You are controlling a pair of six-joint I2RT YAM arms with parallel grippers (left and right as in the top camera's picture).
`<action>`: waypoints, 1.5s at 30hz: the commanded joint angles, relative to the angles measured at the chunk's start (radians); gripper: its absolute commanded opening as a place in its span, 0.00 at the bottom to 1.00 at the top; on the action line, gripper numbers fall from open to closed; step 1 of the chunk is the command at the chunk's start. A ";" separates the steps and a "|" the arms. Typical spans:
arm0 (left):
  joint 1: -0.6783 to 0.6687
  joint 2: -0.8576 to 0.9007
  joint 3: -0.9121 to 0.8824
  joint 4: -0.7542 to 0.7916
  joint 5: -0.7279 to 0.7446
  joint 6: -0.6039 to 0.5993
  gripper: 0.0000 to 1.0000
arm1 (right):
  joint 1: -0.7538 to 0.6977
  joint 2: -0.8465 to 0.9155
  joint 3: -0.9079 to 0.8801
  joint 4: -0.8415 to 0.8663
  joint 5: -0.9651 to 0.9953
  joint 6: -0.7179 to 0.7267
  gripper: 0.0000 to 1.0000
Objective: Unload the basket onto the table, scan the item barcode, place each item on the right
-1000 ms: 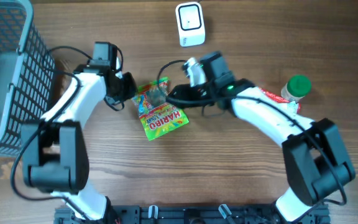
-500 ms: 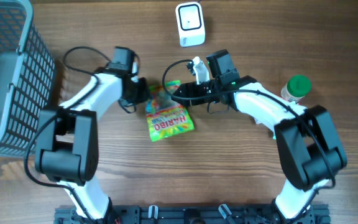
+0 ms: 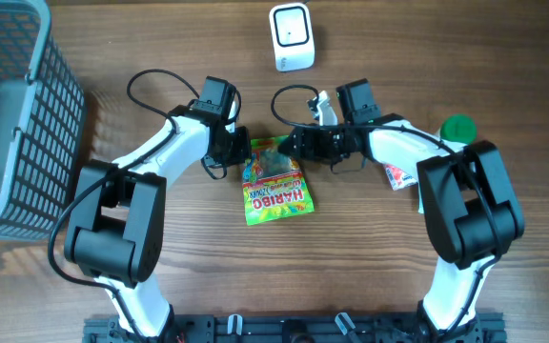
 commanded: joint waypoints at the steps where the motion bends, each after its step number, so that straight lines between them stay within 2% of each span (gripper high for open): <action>1: -0.004 0.046 -0.014 -0.014 -0.007 0.019 0.13 | 0.039 0.047 -0.024 0.042 -0.056 0.055 0.70; 5: -0.004 0.046 -0.014 -0.016 -0.007 0.020 0.14 | 0.070 0.059 -0.024 0.083 -0.062 0.103 0.63; 8: -0.004 0.046 -0.014 -0.016 -0.007 0.020 0.14 | 0.097 0.059 -0.024 0.127 -0.058 0.100 0.54; 9: -0.004 0.046 -0.014 -0.016 -0.007 0.020 0.13 | 0.102 0.059 -0.024 0.139 -0.053 0.098 0.47; 11: -0.004 0.045 -0.014 -0.018 -0.007 0.020 0.13 | 0.103 0.059 -0.024 0.158 -0.051 0.093 0.21; 12: -0.004 0.045 -0.014 -0.021 -0.007 0.021 0.13 | 0.103 0.058 -0.024 0.161 -0.051 0.092 0.12; 13: -0.002 0.042 -0.013 -0.025 -0.007 0.033 0.11 | 0.101 0.057 -0.024 0.164 -0.051 0.091 0.10; 16: 0.021 0.009 0.021 -0.079 -0.043 0.039 0.08 | 0.098 0.026 -0.023 0.159 -0.025 0.044 0.07; 20: 0.082 -0.084 0.087 -0.164 -0.067 0.034 0.09 | 0.098 -0.101 -0.023 0.070 0.156 -0.029 0.05; 25: 0.169 -0.241 0.098 -0.206 -0.067 0.034 0.16 | 0.098 -0.375 -0.011 -0.159 0.532 -0.113 0.04; 28: 0.202 -0.277 0.098 -0.238 -0.067 0.003 0.22 | 0.103 -0.511 -0.007 -0.279 0.764 -0.144 0.04; 30: 0.209 -0.277 0.098 -0.252 -0.063 0.004 0.21 | 0.106 -0.565 -0.007 -0.337 0.884 -0.161 0.05; 31: 0.209 -0.271 0.098 -0.260 -0.063 0.004 0.21 | 0.114 -0.597 -0.007 -0.394 1.026 -0.161 0.04; 36: 0.193 -0.259 0.098 -0.261 -0.063 0.004 0.21 | 0.153 -0.584 -0.009 -0.498 1.310 -0.125 0.05; 45: 0.178 -0.258 0.098 -0.269 -0.063 0.005 0.22 | 0.338 -0.389 -0.009 -0.458 1.591 0.002 0.05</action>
